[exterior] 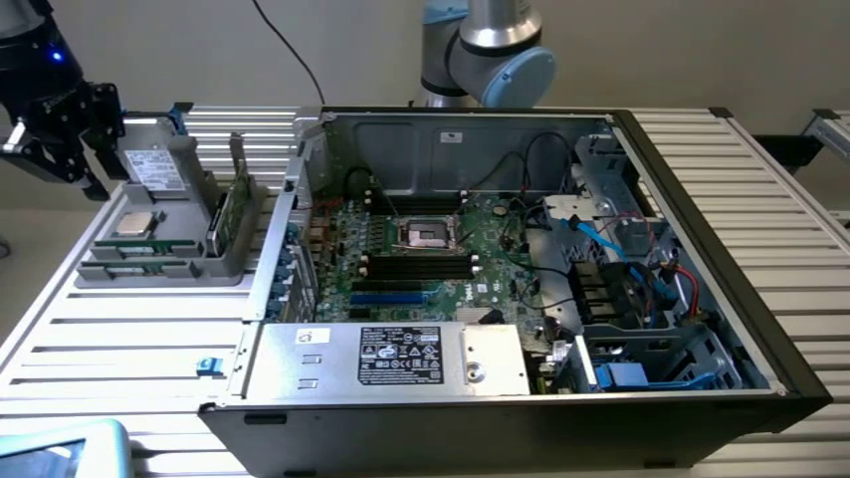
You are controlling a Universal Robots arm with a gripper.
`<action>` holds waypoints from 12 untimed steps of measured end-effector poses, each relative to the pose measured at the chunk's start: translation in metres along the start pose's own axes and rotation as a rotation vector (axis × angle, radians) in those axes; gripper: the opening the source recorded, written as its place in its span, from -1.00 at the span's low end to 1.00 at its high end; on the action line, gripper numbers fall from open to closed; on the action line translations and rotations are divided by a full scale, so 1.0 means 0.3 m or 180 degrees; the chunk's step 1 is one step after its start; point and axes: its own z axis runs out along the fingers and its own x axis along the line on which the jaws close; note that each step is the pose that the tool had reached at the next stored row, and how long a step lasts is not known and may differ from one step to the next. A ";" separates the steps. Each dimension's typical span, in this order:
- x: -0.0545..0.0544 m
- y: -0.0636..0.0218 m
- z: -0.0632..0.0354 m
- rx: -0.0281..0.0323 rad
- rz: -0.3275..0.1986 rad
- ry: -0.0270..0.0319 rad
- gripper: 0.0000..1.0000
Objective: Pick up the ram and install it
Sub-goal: 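Pick up the ram and move it above insertion slot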
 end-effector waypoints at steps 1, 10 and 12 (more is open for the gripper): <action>0.002 0.000 0.006 0.0000 0.0000 0.0000 -0.15; 0.016 -0.019 0.061 -0.0001 0.0000 -0.0003 -0.15; 0.020 -0.025 0.074 -0.0001 0.0000 -0.0005 -0.15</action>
